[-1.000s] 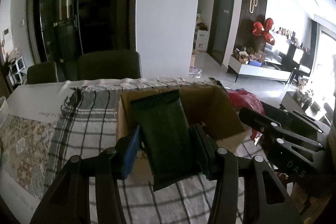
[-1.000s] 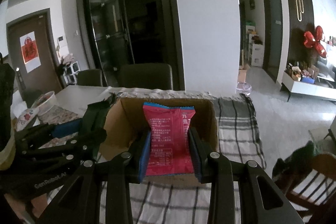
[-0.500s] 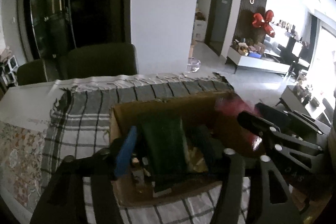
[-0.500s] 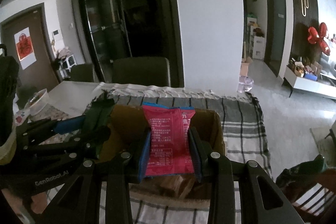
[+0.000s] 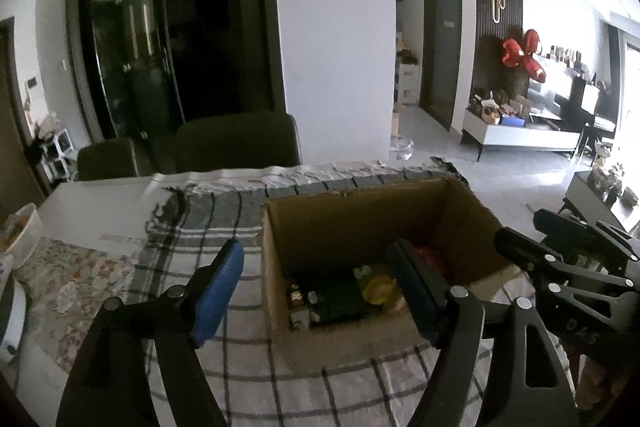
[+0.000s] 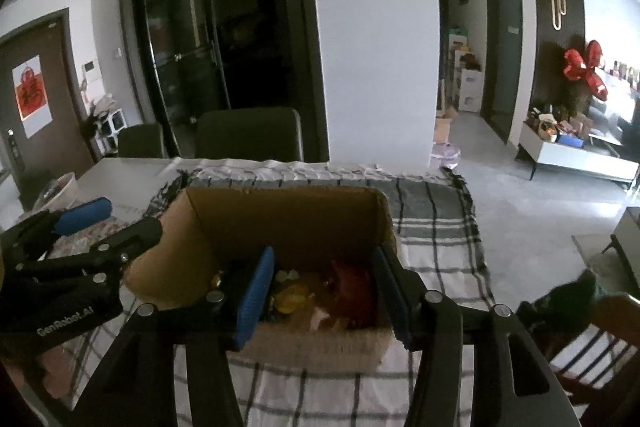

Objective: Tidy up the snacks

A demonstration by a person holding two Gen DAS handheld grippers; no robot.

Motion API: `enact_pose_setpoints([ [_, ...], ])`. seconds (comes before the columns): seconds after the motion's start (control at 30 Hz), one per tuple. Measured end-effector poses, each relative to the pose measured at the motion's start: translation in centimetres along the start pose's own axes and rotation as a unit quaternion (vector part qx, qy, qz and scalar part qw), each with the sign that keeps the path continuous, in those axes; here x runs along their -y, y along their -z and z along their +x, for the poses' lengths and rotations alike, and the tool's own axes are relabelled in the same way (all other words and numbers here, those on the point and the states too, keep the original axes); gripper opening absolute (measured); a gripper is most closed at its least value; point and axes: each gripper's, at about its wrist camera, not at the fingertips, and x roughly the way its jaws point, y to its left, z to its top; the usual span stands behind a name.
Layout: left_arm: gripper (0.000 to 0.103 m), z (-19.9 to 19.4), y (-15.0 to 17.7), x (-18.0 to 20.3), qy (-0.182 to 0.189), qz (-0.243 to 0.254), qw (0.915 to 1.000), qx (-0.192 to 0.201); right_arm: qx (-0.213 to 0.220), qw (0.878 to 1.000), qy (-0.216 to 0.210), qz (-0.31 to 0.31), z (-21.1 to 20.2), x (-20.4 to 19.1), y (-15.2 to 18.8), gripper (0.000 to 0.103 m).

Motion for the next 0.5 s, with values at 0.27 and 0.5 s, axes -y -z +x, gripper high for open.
enact_pose_setpoints([
  [0.27, 0.086, -6.0, 2.7, 0.4, -0.006, 0.006, 0.9994, 0.033, 0.027, 0.999, 0.019, 0.011, -6.1, -0.6, 3.0, 0.069],
  [0.5, 0.096, -11.1, 5.4, 0.8, -0.006, 0.013, 0.9983, 0.057, 0.051, 0.998, 0.034, 0.016, -11.4, -1.4, 5.6, 0.081],
])
